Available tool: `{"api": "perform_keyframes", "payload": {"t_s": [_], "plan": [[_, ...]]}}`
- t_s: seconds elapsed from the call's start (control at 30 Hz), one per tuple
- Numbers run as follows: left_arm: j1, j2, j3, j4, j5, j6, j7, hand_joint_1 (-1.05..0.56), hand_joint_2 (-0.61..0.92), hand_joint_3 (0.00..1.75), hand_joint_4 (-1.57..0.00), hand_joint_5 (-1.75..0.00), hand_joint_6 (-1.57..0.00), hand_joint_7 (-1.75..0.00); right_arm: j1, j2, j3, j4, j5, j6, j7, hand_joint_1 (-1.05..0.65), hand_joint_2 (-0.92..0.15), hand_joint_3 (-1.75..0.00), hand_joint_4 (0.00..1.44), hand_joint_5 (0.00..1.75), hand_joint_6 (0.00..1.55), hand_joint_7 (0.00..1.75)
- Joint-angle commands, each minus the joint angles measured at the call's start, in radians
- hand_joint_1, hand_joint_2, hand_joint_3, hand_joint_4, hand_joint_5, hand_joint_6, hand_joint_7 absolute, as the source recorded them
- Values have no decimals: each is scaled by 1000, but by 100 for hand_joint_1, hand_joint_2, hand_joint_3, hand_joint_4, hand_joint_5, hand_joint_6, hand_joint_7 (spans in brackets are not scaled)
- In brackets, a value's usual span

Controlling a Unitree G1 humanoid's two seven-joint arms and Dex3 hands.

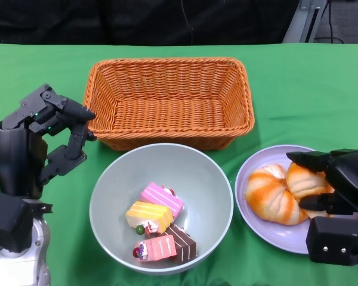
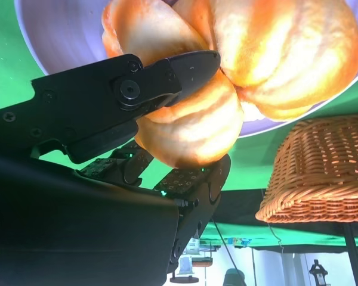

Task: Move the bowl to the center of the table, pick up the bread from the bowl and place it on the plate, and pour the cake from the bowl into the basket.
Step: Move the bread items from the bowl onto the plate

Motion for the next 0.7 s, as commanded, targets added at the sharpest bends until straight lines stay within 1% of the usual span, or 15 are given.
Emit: {"api": "perform_keyframes", "payload": {"t_s": [0.03, 0.3, 0.43, 0.57, 0.7], "plan": [[5, 19, 7, 3, -8, -6, -8, -7, 71, 83, -81, -150, -81, -123, 28, -20, 2, -17, -2, 30, 15, -17, -91, -1, 46, 0, 58, 0], [3, 20, 9, 7, -5, -12, -8, -7, 72, 83, -81, -151, -81, -124, 51, -21, -1, -70, 14, 52, 59, -22, -89, 0, 36, 0, 49, 0], [1, 23, 11, 17, -4, -19, -9, -7, 73, 82, -81, -151, -80, -124, 69, -24, -19, -126, 47, 63, 110, -28, -89, 0, 31, 0, 45, 0], [-2, 23, 12, 21, -6, -16, -9, -7, 72, 82, -82, -151, -81, -124, 90, -32, -45, -202, 95, 73, 200, -33, -91, -1, 22, 0, 37, 0], [-6, 26, 12, 35, -3, -24, -10, -6, 72, 83, -82, -150, -81, -124, 115, -37, -78, -289, 140, 76, 263, -40, -92, -4, 19, 0, 32, 0]]}}
